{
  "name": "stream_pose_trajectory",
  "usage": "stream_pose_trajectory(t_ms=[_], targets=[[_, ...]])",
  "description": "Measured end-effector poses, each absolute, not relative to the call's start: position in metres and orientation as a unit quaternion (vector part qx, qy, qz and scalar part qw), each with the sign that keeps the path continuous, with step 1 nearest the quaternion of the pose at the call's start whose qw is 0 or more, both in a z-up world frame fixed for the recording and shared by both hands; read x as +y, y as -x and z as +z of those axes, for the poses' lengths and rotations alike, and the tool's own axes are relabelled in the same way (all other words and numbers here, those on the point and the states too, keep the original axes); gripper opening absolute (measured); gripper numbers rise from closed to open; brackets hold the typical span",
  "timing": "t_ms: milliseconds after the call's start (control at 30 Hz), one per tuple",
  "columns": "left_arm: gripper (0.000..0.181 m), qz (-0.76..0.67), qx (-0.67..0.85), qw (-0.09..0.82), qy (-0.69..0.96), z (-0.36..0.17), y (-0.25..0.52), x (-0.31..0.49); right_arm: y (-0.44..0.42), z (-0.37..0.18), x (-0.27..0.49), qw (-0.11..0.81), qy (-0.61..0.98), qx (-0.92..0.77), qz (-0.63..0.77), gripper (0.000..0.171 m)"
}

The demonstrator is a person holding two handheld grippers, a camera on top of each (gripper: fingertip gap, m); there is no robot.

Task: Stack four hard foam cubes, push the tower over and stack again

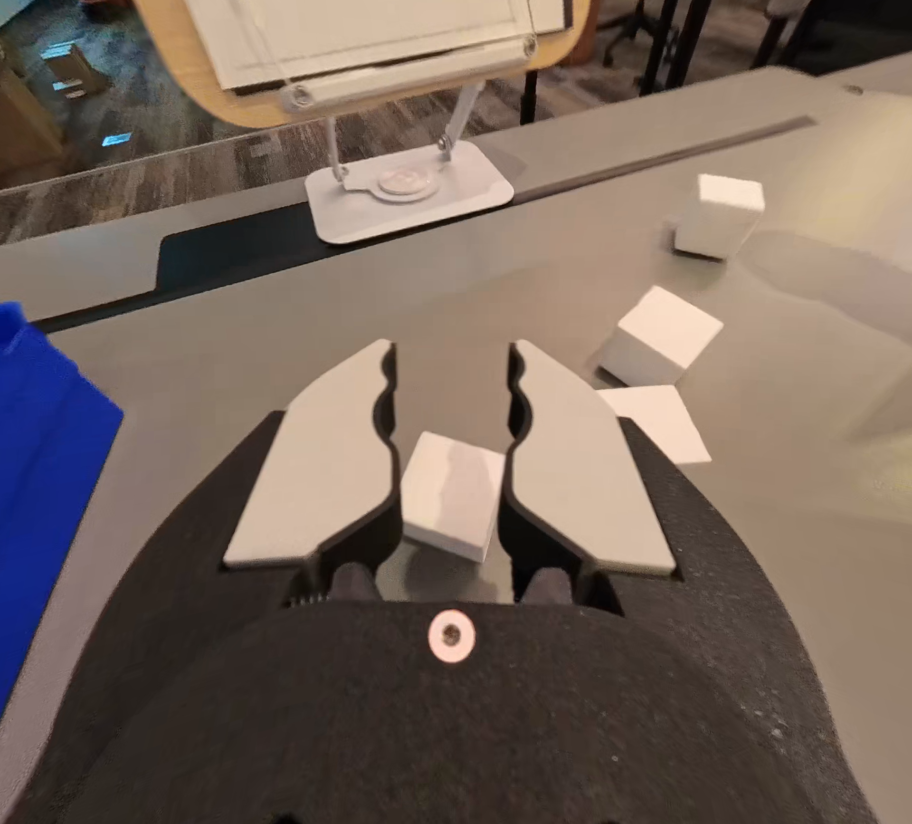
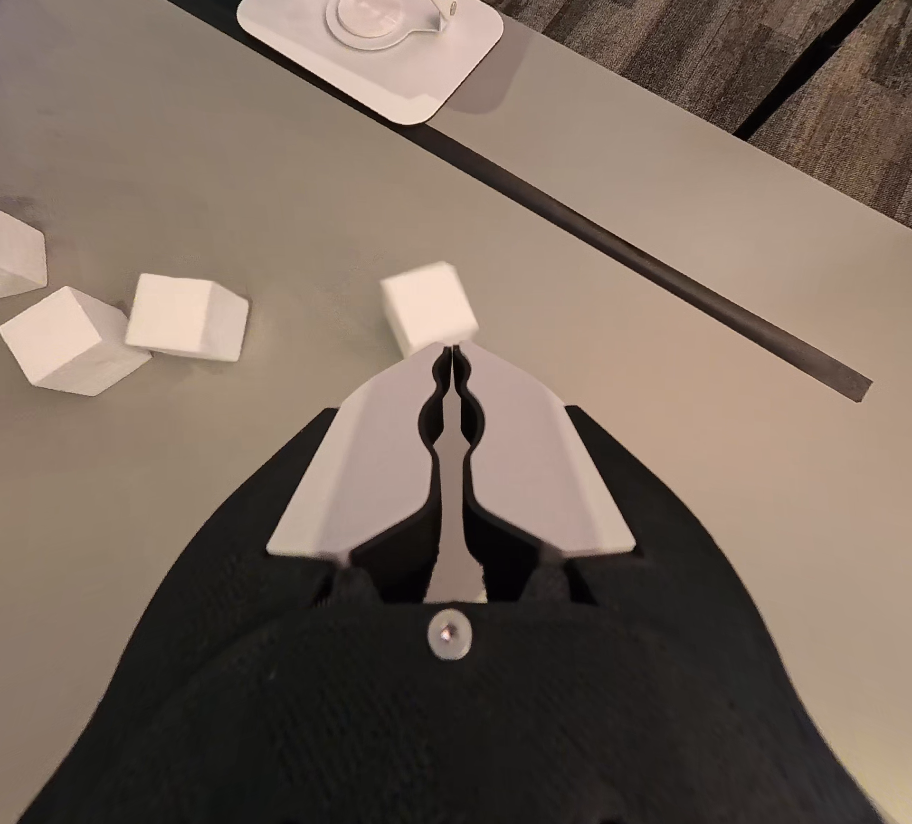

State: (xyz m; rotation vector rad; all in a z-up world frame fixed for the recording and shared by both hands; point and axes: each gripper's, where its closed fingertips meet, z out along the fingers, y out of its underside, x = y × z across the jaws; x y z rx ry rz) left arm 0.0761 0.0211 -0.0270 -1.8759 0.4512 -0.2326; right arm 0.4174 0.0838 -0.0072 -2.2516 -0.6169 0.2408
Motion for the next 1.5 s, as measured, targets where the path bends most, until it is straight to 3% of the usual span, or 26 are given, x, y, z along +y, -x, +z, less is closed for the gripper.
stream_pose_trajectory(t_ms=[67,133,300,533,800,933,1100,1133,1267,1333,1500], targets=[[0.06,-0.127,0.165,0.58,0.787,-0.027,-0.061,0.014,-0.418,-0.01,0.085,0.386,0.884,-0.243,0.099,0.003],[0.066,-0.146,0.154,0.587,0.781,-0.036,-0.053,0.008,-0.419,-0.016,0.088,0.382,0.887,-0.238,0.102,0.009],[0.097,-0.095,0.191,0.542,0.813,-0.077,-0.047,0.003,-0.421,-0.031,0.095,0.374,0.891,-0.236,0.099,0.026],[0.088,-0.078,0.266,0.501,0.82,-0.102,-0.054,0.002,-0.417,-0.053,0.105,0.411,0.849,-0.299,0.145,0.045],[0.09,-0.117,0.287,0.505,0.806,-0.104,-0.059,0.004,-0.423,-0.067,0.1,0.436,0.821,-0.307,0.207,0.066],[0.089,-0.091,0.319,0.461,0.823,-0.127,-0.062,0.004,-0.424,-0.08,0.115,0.47,0.806,-0.323,0.161,0.074],[0.072,-0.043,0.34,0.447,0.826,-0.136,-0.06,0.012,-0.424,-0.096,0.129,0.471,0.812,-0.304,0.162,0.083],[0.064,-0.046,0.34,0.444,0.828,-0.137,-0.061,0.012,-0.425,-0.103,0.131,0.462,0.819,-0.302,0.158,0.084],[0.063,-0.05,0.337,0.435,0.833,-0.132,-0.061,0.013,-0.431,-0.137,0.139,0.409,0.854,-0.295,0.123,0.083],[0.063,-0.077,0.331,0.466,0.817,-0.11,-0.067,0.009,-0.431,-0.143,0.139,0.4,0.857,-0.307,0.107,0.061],[0.063,-0.198,0.368,0.552,0.721,-0.036,-0.115,-0.01,-0.423,-0.13,0.135,0.417,0.847,-0.301,0.135,0.061]])
